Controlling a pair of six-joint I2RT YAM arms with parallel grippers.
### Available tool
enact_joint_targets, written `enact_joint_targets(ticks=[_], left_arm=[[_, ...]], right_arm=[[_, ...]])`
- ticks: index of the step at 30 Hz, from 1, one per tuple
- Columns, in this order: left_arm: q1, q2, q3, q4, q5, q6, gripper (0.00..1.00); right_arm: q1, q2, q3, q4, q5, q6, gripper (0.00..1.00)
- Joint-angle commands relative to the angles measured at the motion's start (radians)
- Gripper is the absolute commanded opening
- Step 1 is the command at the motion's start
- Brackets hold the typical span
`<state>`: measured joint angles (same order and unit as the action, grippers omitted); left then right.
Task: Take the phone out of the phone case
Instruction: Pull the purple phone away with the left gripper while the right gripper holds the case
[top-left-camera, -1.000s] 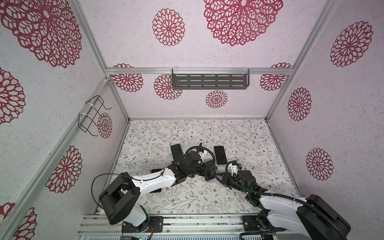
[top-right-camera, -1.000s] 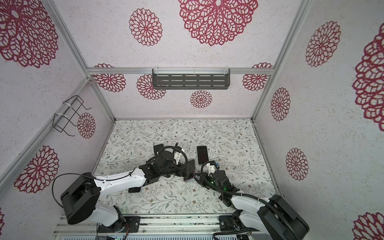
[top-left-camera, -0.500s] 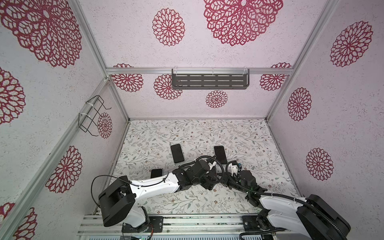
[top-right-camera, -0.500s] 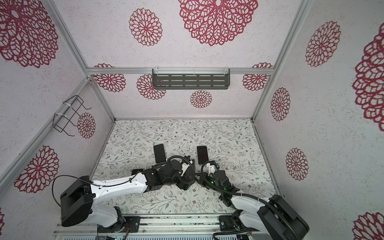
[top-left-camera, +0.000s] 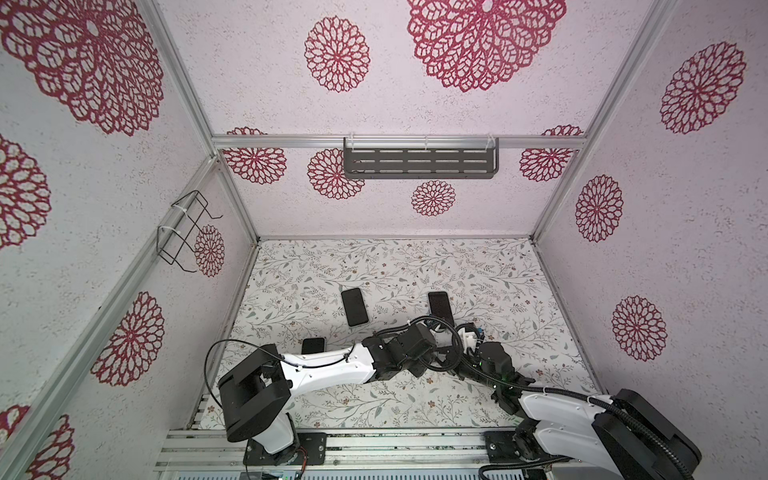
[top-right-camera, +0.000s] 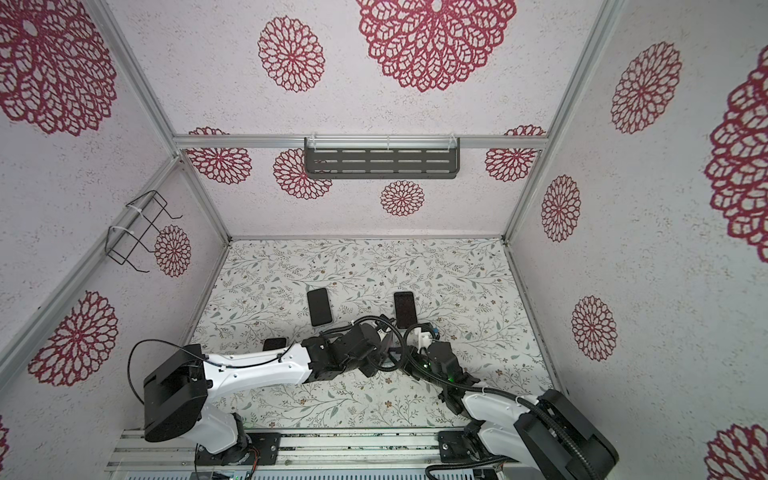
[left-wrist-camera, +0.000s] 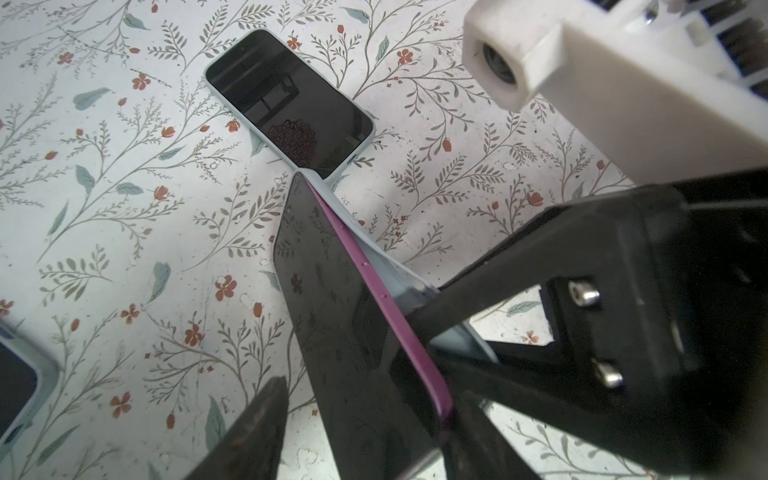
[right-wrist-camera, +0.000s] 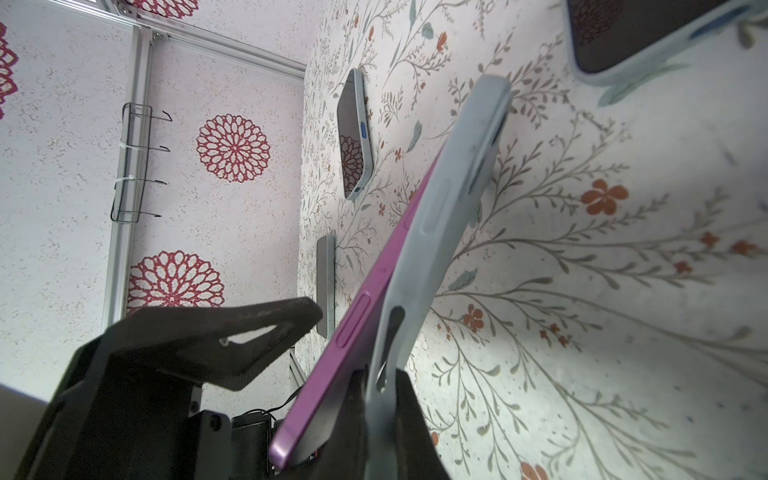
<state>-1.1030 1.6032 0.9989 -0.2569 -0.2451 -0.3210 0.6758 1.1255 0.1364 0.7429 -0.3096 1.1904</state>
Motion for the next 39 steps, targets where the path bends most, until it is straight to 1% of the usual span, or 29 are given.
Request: enact_joint_targets(ticks=[1,4,7,10,13,16,20,23,29,33,39], left_arm=[[-0.013,0.015,0.011,-0.003,-0.069,0.031,0.52],[-0.021,0.029,0.004,0.020,-0.079,0.036,0.44],[-0.028,0.039,0.003,0.043,-0.067,0.036,0.33],[-0.041,0.044,0.003,0.058,-0.059,0.037,0.29],[-0.047,0.043,-0.004,0.081,-0.036,0.015,0.21],[-0.060,0.041,-0.009,0.091,-0.061,0.012,0.12],[-0.061,0.040,-0.011,0.111,-0.041,-0.002,0.00],[-0.065,0.039,-0.009,0.117,-0.030,-0.016,0.00],[-0.067,-0.040,-0.032,0.076,-0.098,-0.032,0.00],[-0.080,-0.142,-0.064,-0.022,-0.199,-0.042,0.00],[-0.137,-0.262,-0.089,-0.296,-0.422,-0.102,0.00]], right_arm=[[0.005,-0.030,0.005,0.126,-0.011,0.016,0.00],[0.005,-0.027,0.005,0.133,-0.015,0.020,0.00],[0.005,-0.032,0.002,0.132,-0.015,0.022,0.00],[0.005,-0.042,-0.001,0.125,-0.012,0.021,0.00],[0.005,-0.051,-0.003,0.116,-0.009,0.023,0.00],[0.005,-0.066,-0.003,0.109,-0.005,0.022,0.00],[0.005,-0.082,-0.003,0.089,-0.001,0.020,0.00],[0.005,-0.089,-0.007,0.084,0.000,0.021,0.00],[0.005,-0.115,-0.017,0.056,0.010,0.020,0.00],[0.005,-0.147,-0.017,-0.035,0.038,0.005,0.00],[0.001,-0.210,-0.029,-0.188,0.110,-0.005,0.00]])
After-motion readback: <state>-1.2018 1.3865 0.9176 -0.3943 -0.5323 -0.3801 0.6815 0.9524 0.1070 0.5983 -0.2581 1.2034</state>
